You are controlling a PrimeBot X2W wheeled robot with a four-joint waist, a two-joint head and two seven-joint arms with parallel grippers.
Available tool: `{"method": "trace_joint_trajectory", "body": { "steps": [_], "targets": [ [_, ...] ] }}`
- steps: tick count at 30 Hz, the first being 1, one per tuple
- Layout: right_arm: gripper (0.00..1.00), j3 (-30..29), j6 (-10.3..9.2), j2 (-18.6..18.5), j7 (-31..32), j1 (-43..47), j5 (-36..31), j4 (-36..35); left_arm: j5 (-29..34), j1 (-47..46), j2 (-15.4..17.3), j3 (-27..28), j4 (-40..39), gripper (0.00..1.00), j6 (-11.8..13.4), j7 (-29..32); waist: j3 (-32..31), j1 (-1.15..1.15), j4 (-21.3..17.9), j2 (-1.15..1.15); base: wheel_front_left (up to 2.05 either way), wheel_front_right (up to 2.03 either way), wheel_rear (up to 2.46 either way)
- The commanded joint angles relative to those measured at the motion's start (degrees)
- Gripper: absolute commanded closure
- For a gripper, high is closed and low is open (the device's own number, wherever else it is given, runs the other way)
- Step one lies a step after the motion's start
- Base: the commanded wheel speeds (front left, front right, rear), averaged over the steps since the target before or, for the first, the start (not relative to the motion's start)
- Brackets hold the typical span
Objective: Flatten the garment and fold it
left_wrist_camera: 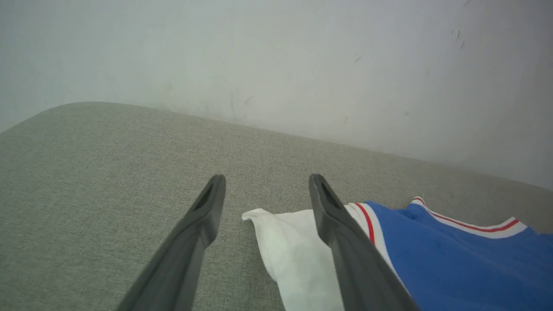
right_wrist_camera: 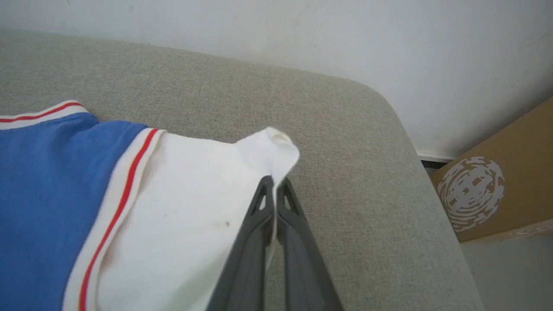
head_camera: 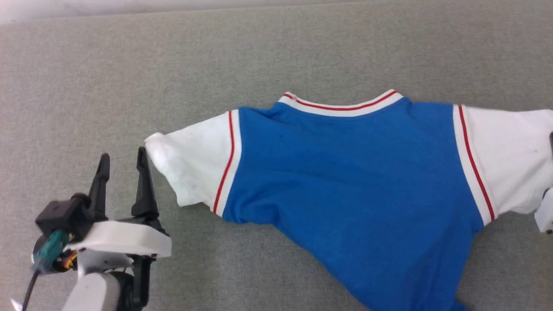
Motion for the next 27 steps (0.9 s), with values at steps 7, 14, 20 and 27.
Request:
{"method": "trace_joint_trajectory", "body": {
  "steps": [7, 14, 20, 27],
  "targets": [
    [1.0, 0.4, -0.12, 2.1, 1.5, 2.0, -0.7, -3.3, 2.4, -7.2, 6.3, -2.4, 2.4, 0.0, -1.6, 11.3, 0.7, 0.0, -0.4, 0.0, 0.0, 0.0, 0.0],
    [1.0, 2.5, -0.12, 2.3, 2.5, 1.2, -0.2, -4.5, 1.4, -14.4, 7.7, -5.7, 7.6, 0.0, -2.5, 24.5, 3.7, 0.0, -0.6, 0.0, 0.0, 0.0, 0.0],
    [1.0, 3.5, -0.12, 1.6, 3.2, 0.2, 0.5, -4.9, 1.4, -17.5, 8.5, -7.5, 10.4, 0.0, -1.7, 32.8, 6.2, 0.0, -1.2, 0.0, 0.0, 0.0, 0.0],
    [1.0, 3.4, -0.12, 1.2, 3.5, -0.4, 0.9, -4.8, 1.2, -19.5, 9.6, -9.8, 12.6, 0.0, -3.5, 37.3, 8.0, 0.0, -1.3, 0.0, 0.0, 0.0, 0.0]
  ]
}}
